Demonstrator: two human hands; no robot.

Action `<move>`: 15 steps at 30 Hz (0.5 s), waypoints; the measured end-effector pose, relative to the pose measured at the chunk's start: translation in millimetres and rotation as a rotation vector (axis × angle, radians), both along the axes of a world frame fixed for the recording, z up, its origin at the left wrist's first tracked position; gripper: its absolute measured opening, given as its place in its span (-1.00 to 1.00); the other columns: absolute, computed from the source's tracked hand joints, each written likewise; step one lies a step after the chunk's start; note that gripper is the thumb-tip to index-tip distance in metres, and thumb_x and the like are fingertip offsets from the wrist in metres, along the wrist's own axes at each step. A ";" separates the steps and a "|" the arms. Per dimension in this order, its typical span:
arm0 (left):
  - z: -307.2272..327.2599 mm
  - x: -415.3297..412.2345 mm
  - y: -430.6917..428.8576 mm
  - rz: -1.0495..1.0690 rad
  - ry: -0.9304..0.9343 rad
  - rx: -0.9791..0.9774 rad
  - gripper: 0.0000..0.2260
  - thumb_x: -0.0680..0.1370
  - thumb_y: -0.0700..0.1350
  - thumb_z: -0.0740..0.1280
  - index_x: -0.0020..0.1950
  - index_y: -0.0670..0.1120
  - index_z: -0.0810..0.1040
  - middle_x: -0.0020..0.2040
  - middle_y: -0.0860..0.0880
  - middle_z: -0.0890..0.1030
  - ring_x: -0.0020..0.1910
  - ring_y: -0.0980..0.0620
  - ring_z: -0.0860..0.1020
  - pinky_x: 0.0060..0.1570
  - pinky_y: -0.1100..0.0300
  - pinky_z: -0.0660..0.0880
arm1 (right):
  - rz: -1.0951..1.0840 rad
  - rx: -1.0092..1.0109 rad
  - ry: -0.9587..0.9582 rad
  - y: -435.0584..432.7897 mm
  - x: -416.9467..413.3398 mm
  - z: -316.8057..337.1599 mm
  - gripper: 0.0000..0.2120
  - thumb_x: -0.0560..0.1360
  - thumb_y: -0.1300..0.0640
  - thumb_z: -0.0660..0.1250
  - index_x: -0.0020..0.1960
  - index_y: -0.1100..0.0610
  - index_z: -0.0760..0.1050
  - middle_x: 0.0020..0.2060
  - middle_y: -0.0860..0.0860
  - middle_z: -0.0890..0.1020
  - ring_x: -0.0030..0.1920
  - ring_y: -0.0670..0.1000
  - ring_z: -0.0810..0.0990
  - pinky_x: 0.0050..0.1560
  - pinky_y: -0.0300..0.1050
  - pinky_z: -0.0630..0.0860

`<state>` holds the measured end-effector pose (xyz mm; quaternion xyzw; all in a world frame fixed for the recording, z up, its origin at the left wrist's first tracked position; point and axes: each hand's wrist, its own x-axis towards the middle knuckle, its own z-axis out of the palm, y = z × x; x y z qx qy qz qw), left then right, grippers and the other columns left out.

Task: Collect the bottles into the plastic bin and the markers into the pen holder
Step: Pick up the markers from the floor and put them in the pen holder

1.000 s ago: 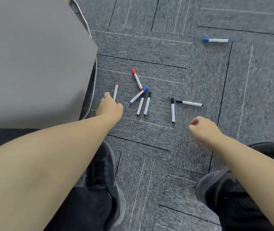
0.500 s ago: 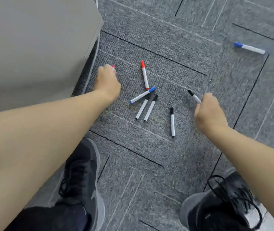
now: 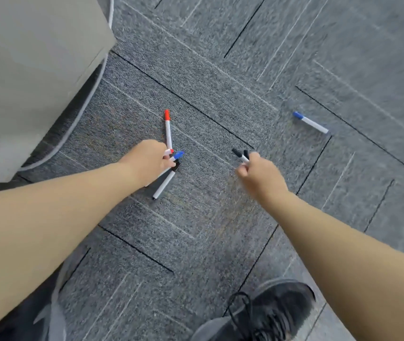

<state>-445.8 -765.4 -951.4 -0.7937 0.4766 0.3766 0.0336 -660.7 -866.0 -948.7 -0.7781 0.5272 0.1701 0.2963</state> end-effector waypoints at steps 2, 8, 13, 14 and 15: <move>0.7 -7.4 -4.2 -0.003 -0.026 0.015 -0.80 0.62 -0.03 0.22 -0.07 -0.16 0.43 -0.13 -0.07 0.41 -0.11 -0.08 0.44 -0.17 0.16 0.32 | -0.100 -0.048 -0.013 -34.5 -8.8 -0.1 -0.90 0.60 0.17 0.08 0.00 0.20 0.32 -0.24 0.08 0.47 -0.39 -0.04 0.38 -0.46 -0.12 0.25; 3.5 -19.1 -7.7 0.201 0.040 -0.213 -0.92 0.64 -0.20 0.13 0.09 -0.18 0.30 -0.23 -0.07 0.41 -0.28 -0.06 0.37 -0.33 0.09 0.23 | -0.299 -0.349 0.098 -122.0 -28.6 6.3 -0.69 0.59 0.22 0.10 0.32 0.24 0.32 0.27 0.25 0.37 0.09 0.28 0.51 -0.11 0.03 0.36; 5.6 -24.6 5.7 0.234 -0.007 -0.209 -0.79 0.64 -0.09 0.15 0.19 -0.17 0.40 0.00 -0.13 0.44 -0.19 -0.05 0.42 -0.18 0.09 0.35 | -0.267 -0.111 0.317 -131.4 -57.0 -7.7 -0.63 0.60 0.01 0.18 0.23 0.30 0.36 0.12 0.30 0.52 0.02 0.27 0.53 -0.13 0.01 0.39; 5.8 -27.4 9.5 0.253 -0.005 -0.158 -0.74 0.61 0.00 0.22 0.18 -0.15 0.41 0.00 -0.09 0.43 -0.12 -0.08 0.44 -0.13 0.07 0.40 | -0.272 -0.081 0.317 -125.4 -58.1 -8.3 -0.64 0.61 0.02 0.16 0.19 0.32 0.38 0.02 0.28 0.55 -0.08 0.24 0.52 -0.18 -0.01 0.37; 4.9 -31.1 12.9 0.274 -0.005 -0.102 -0.66 0.56 0.08 0.30 0.18 -0.13 0.41 0.00 -0.07 0.42 -0.07 -0.10 0.47 -0.08 0.05 0.43 | -0.282 -0.058 0.298 -118.9 -55.6 -6.4 -0.66 0.62 0.04 0.15 0.16 0.34 0.40 -0.06 0.25 0.54 -0.16 0.20 0.49 -0.22 -0.03 0.35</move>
